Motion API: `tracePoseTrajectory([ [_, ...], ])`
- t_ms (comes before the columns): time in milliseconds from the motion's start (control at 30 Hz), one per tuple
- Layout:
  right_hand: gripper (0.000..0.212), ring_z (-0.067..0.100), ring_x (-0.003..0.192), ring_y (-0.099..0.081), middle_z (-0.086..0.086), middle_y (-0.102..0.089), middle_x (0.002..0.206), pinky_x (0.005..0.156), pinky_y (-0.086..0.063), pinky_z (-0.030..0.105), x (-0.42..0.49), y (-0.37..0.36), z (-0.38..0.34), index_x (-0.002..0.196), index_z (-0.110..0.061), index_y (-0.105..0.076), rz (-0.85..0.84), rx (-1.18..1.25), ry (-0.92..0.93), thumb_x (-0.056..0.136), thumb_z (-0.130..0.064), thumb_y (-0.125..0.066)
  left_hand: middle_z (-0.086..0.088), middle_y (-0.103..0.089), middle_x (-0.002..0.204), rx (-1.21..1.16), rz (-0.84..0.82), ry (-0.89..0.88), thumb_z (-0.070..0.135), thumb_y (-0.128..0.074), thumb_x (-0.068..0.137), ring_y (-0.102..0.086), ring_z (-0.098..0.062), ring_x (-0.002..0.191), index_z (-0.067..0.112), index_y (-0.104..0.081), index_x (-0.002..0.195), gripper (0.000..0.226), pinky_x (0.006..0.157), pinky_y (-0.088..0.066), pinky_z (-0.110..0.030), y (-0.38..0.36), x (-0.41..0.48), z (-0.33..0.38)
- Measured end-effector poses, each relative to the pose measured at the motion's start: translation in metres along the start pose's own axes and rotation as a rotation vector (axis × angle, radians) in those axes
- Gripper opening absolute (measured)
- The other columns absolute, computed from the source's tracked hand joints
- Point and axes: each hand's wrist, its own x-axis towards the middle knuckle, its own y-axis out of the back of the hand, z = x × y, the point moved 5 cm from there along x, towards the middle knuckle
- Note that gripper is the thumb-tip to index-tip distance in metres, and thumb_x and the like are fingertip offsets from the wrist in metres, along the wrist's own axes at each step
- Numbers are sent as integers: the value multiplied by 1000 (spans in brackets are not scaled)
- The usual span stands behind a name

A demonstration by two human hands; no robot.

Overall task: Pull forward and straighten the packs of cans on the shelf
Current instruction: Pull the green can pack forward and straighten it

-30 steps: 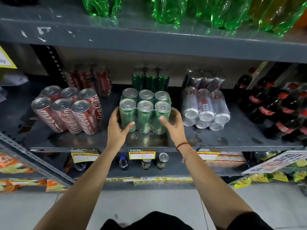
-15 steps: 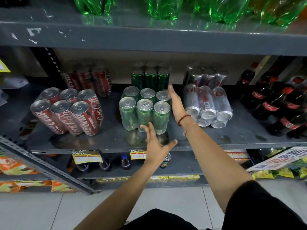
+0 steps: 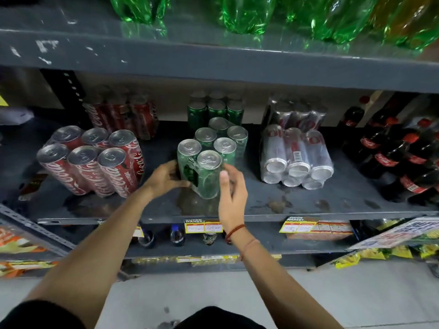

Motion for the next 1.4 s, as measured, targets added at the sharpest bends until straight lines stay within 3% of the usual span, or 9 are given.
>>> tracePoseTrajectory([
  [100, 28, -15, 98, -53, -4, -60, 114, 83, -38, 2, 41, 20, 4, 115, -16, -55, 117, -10, -73, 94, -35, -50, -15, -55, 128, -30, 288, -16, 0, -77, 70, -54, -25, 115, 3, -44, 132, 70, 94, -44, -31, 7, -19, 1],
  [200, 54, 5, 131, -38, 1, -40, 147, 109, -26, 21, 92, 24, 18, 140, -17, -37, -29, -69, -304, 95, -46, -42, -9, -43, 141, -76, 560, -193, 16, -67, 83, -46, -20, 127, 10, -38, 139, 63, 101, -43, -35, -36, -66, 8],
  [367, 63, 11, 142, -16, -9, -25, 154, 110, -12, 29, 124, 20, 31, 146, -26, -24, -287, -6, -451, 92, -58, -32, 4, 11, 160, 75, 406, -208, 58, -60, 76, -1, 7, 135, 27, -4, 149, 97, 101, -19, -11, -104, -76, 20],
  [533, 53, 15, 127, -40, 3, -46, 141, 109, -28, 32, 106, 34, 35, 135, -16, -43, -162, -13, -360, 89, -43, -47, -4, -29, 154, 90, 386, -191, 35, -74, 76, -38, -21, 135, 18, -28, 144, 84, 110, -36, -43, -63, -56, 14],
  [700, 36, 17, 110, -48, 11, -50, 123, 100, -38, 33, 57, 37, 30, 108, -33, -50, -62, -9, -200, 76, -19, -47, -7, -59, 125, 68, 209, -126, 9, -79, 70, -60, -13, 104, 10, -47, 127, 65, 78, -44, -3, -7, -32, 2],
  [867, 47, 25, 115, -50, 19, -49, 128, 104, -40, 37, 31, 32, 25, 124, -13, -49, -83, -65, -145, 78, -10, -47, 3, -58, 117, 50, 147, -106, 1, -76, 70, -57, -14, 108, 25, -49, 114, 57, 84, -43, -15, 9, -23, -4],
  [1000, 35, 22, 103, -54, 20, -54, 123, 89, -44, 14, 39, 42, 14, 125, -3, -49, -92, -149, -117, 90, -4, -53, 0, -55, 126, -13, 300, -127, 1, -73, 74, -55, -18, 116, 15, -42, 130, 66, 92, -44, -25, -5, -35, 5],
  [1167, 18, 9, 91, -55, 7, -58, 105, 73, -45, 8, 66, 89, -31, 108, -9, -58, 99, -215, 94, 90, -12, -57, -7, -44, 125, 11, 860, -320, 21, -63, 84, -49, -15, 111, 13, -40, 132, 54, 90, -45, -35, -43, -89, 47],
  [1400, 41, 38, 113, -46, 23, -50, 120, 91, -38, 35, 146, 205, -46, 116, -2, -55, 296, -701, -29, 85, -28, -65, 0, -50, 113, 203, 264, -606, 16, -60, 86, -54, -10, 104, 12, -54, 119, 35, 91, -45, -27, -181, -52, 130],
])
